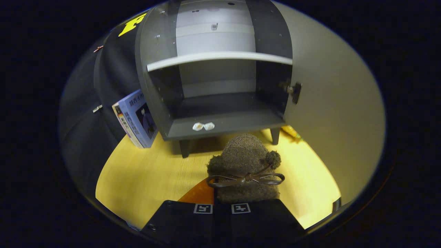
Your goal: Open the shoe cabinet door, grab the shoes and put them into the shoe cabinet, then close the shoe cabinet door.
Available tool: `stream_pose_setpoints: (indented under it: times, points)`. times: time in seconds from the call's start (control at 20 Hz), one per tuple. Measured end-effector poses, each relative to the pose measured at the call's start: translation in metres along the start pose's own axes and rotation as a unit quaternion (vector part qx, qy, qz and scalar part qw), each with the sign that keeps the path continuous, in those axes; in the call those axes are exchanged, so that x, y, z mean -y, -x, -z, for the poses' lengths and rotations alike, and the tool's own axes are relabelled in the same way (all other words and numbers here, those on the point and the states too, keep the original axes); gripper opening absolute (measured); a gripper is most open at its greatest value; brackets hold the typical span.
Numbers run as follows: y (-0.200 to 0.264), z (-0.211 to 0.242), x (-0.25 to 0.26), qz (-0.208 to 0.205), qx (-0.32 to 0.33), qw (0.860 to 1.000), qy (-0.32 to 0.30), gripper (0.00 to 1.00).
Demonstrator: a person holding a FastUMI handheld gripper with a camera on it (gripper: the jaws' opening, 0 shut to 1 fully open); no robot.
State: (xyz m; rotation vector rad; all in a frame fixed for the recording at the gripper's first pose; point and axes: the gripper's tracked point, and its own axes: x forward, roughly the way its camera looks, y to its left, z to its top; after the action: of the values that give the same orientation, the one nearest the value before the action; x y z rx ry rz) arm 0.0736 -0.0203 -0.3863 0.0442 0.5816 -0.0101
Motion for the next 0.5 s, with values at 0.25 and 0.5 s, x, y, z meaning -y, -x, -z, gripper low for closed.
stream_pose_setpoints:
  times: [0.25,0.5]
  points:
    - [0.036,-0.071,-0.010,-0.001,0.032,0.999,-0.004,0.05]
    - [0.047,-0.129,-0.018,-0.006,0.048,0.999,-0.019,0.05]
